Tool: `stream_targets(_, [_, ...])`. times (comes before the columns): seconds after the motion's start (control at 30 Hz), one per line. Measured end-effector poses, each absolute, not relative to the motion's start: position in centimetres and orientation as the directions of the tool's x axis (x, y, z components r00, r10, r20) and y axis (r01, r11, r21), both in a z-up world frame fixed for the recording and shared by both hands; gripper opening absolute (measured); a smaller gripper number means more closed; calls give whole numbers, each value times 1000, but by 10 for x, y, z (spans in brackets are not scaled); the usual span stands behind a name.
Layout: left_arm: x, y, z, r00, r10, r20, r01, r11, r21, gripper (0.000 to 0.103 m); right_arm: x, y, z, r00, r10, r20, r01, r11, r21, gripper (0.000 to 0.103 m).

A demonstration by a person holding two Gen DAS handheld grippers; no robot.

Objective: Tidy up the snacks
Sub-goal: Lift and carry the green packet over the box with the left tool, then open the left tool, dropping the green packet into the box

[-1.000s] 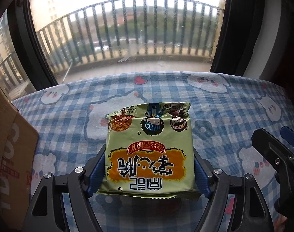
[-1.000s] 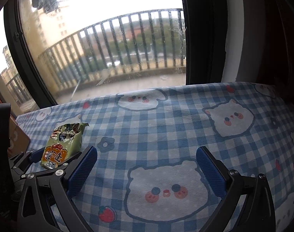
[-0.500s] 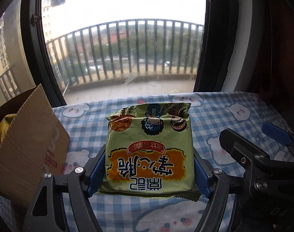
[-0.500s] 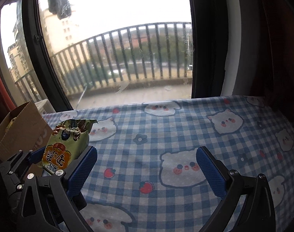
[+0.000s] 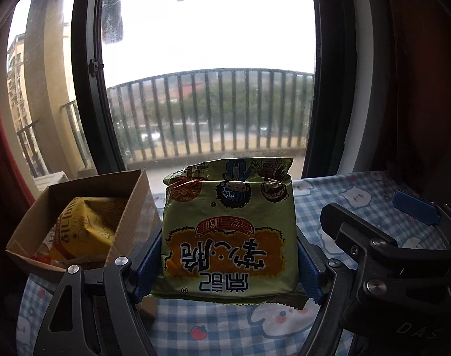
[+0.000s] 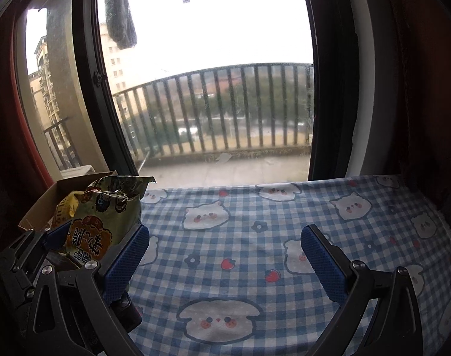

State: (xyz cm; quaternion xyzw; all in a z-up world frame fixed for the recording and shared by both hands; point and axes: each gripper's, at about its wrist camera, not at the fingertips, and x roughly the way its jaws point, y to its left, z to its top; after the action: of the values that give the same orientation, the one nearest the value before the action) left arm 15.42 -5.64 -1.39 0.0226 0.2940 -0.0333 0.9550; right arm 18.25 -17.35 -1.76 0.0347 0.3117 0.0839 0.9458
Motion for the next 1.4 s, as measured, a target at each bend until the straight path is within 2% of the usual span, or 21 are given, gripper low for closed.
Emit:
stream_targets(0.33, [138,10,5,856,24,-517,-17,1000,18,79,171,-100,10,810,252,-529,-234,967,101,103])
stream_targets(0.63, [142,81,9,857,98,-505,-106,994,13,80,181,-34,13,800,316,-510,-311,945,98,103])
stream_targets(1.0, [178,132,-22,804,162,-573,-181,983,23,80,205,33,-10,772,324,-547,-345,936,68,103])
stream_targets(1.27, [207,130,-41,767,92,-635,-128,992,-11,80,223,32,-33,759,268,-593,-292,955,58,103])
stream_targets(1.4, [224,128,-52,739,61,-671,-101,995,-22,85,232,25,-43,750,217,-626,-237,970,53,103])
